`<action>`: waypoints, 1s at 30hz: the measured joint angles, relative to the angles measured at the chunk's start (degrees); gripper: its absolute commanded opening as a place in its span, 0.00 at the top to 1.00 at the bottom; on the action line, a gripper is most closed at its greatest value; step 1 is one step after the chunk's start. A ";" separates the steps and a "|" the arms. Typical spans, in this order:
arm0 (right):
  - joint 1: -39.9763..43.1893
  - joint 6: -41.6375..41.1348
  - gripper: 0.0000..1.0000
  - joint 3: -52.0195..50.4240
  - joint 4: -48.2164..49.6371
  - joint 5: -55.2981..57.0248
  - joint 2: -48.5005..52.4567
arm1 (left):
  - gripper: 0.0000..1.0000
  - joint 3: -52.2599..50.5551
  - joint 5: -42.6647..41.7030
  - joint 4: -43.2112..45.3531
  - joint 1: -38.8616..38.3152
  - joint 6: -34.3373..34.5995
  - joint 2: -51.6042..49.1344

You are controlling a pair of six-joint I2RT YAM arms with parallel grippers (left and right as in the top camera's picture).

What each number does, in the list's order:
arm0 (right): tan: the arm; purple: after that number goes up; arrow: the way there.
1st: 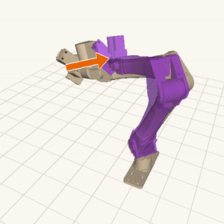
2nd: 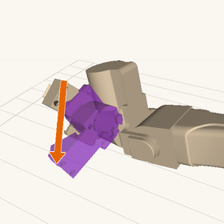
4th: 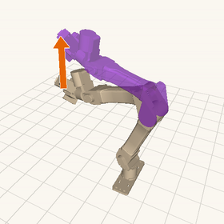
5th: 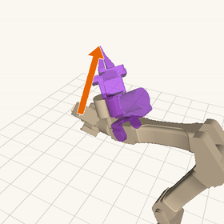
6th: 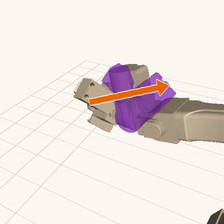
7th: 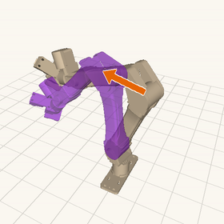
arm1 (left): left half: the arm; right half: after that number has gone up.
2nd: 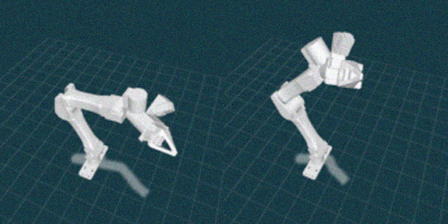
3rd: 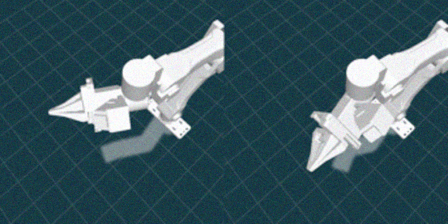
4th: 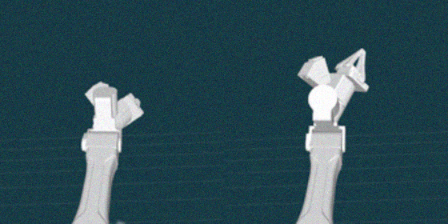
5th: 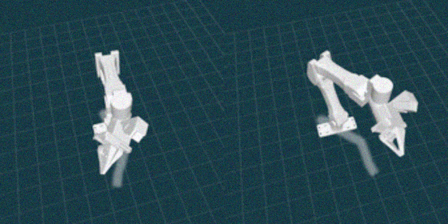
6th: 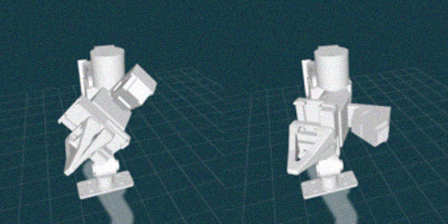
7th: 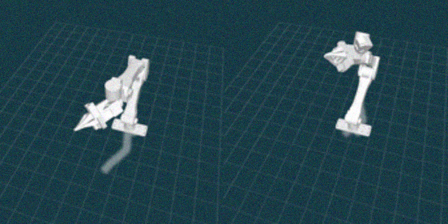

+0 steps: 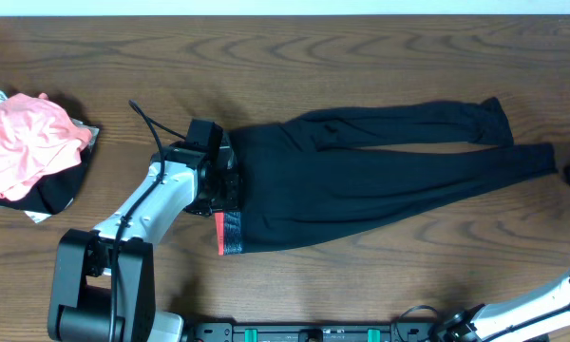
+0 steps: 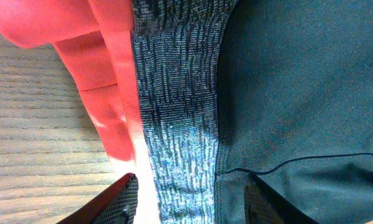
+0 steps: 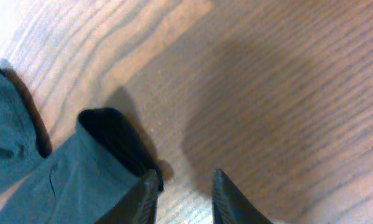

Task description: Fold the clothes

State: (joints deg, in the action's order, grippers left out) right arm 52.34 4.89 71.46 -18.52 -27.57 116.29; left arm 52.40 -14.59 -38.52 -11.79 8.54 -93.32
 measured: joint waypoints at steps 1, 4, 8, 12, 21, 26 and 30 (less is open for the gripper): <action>0.00 0.39 0.68 0.00 -0.31 -0.02 0.00 | 0.45 0.00 0.00 0.00 0.00 0.00 -0.02; -0.07 1.66 0.68 0.00 -0.96 -0.04 0.00 | 0.45 0.00 0.00 0.04 0.00 0.00 -0.02; -0.20 3.30 0.69 0.00 -1.09 -0.09 0.02 | 0.45 0.00 0.00 0.11 0.00 0.00 -0.02; -1.05 5.25 0.68 0.00 -1.20 -0.24 0.55 | 0.45 0.00 0.00 0.15 0.00 0.00 0.00; -4.59 8.02 0.73 0.13 -0.87 -2.54 2.34 | 0.45 0.00 0.00 0.22 0.00 0.00 -0.02; -4.68 8.70 0.98 0.24 -1.33 -3.43 2.93 | 0.45 0.00 -0.02 0.20 0.00 0.00 -0.02; -4.55 8.44 0.99 0.61 -3.52 -3.08 2.97 | 0.45 0.00 -0.02 0.22 0.00 0.00 -0.02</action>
State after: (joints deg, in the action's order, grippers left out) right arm 47.79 13.32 72.07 -22.04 -30.65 119.26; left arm 52.40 -14.61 -38.30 -11.79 8.54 -93.34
